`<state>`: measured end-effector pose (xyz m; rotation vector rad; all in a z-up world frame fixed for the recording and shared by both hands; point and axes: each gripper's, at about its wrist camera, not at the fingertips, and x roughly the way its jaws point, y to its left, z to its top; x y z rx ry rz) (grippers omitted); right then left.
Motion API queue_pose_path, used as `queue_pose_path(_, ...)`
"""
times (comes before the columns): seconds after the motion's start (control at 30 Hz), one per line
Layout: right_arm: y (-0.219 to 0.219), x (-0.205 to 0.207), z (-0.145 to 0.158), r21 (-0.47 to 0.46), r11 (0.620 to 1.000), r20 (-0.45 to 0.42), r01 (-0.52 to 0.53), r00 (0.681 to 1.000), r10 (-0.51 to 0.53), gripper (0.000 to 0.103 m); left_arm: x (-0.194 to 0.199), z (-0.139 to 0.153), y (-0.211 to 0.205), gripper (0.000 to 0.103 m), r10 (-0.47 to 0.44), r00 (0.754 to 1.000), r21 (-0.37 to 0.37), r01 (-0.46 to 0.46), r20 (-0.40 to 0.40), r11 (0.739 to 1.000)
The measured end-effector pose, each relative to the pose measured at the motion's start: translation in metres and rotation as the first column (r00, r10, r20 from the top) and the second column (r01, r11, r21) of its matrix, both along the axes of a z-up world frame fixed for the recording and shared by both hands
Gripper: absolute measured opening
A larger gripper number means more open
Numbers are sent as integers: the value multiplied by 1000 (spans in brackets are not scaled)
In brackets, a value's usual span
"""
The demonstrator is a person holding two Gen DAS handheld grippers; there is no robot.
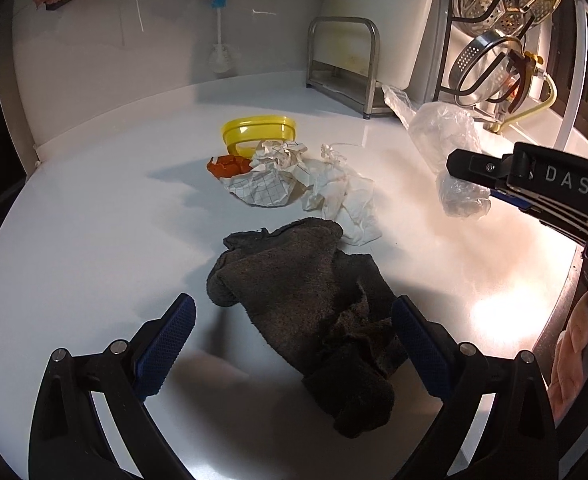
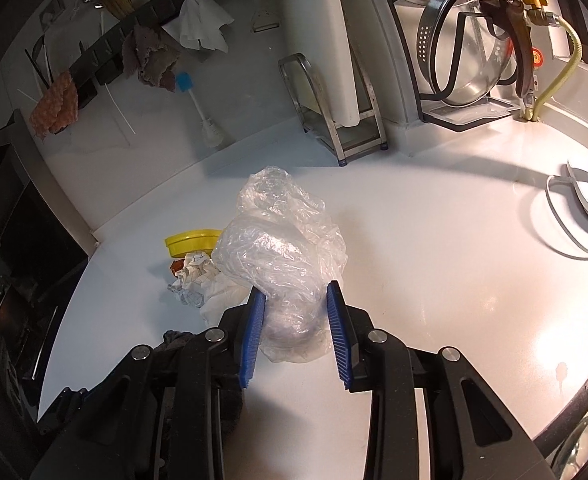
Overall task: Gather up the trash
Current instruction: 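Grasp the dark grey cloth with the left gripper while the right gripper holds the bag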
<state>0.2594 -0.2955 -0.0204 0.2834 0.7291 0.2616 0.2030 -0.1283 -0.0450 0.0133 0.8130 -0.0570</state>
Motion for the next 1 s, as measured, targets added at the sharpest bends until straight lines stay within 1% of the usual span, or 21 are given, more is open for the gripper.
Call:
queue_pose_path(0.2,-2,-1,2,15,1000,4,4,1000,-4,31,5,-6,-7,97,21,1000,32,-21,-19,999)
queue_pose_path(0.3,-3,-2,2,17,1000,8,4,1000,-4,30,7,-10,-6,94,20,999,14,-19,-34,1000)
queue_pose_path(0.4,-4,-2,2,19,1000,7,4,1000,-5,30,6,-12,-7,85,2,999,-12,-2,-41,1000)
queue_pose_path(0.47,-3,-2,2,19,1000,7,5,1000,-5,31,5,-12,-10,73,-19,999,-17,18,-47,1000)
queue_pose_path(0.5,-3,-2,3,20,1000,8,5,1000,-5,30,5,-11,-11,70,-30,998,-22,29,-50,999)
queue_pose_path(0.53,-3,-2,3,21,1000,9,4,1000,-4,30,4,-10,-12,63,-37,998,-24,36,-51,999)
queue_pose_path(0.57,-3,-2,3,23,1000,10,3,1000,-4,30,4,-10,-13,59,-40,998,-26,39,-51,999)
queue_pose_path(0.6,-3,-3,3,23,1000,12,5,1000,-5,30,3,-10,-14,57,-44,998,-27,42,-49,999)
queue_pose_path(0.67,-4,-3,4,24,1000,15,7,1000,-8,30,1,-10,-14,46,-53,998,-37,51,-45,998)
queue_pose_path(0.7,-5,-3,5,24,1000,17,10,1000,-10,30,0,-10,-14,43,-54,998,-38,53,-42,998)
queue_pose_path(0.73,-5,-3,5,23,1000,19,12,1000,-12,30,0,-9,-14,39,-53,998,-32,52,-35,998)
queue_pose_path(0.77,-5,-4,6,21,1000,22,14,1000,-15,30,0,-9,-14,35,-53,998,-23,52,-29,998)
queue_pose_path(0.9,-3,-5,9,3,1000,38,21,999,-21,30,-3,-6,-13,30,-55,998,-11,55,-9,998)
queue_pose_path(0.97,-2,-6,10,-4,1000,43,22,999,-22,30,-5,-4,-13,24,-52,999,-5,52,3,999)
queue_pose_path(1.0,-1,-6,10,-11,1000,46,23,999,-22,30,-6,-2,-13,23,-50,999,1,50,11,999)
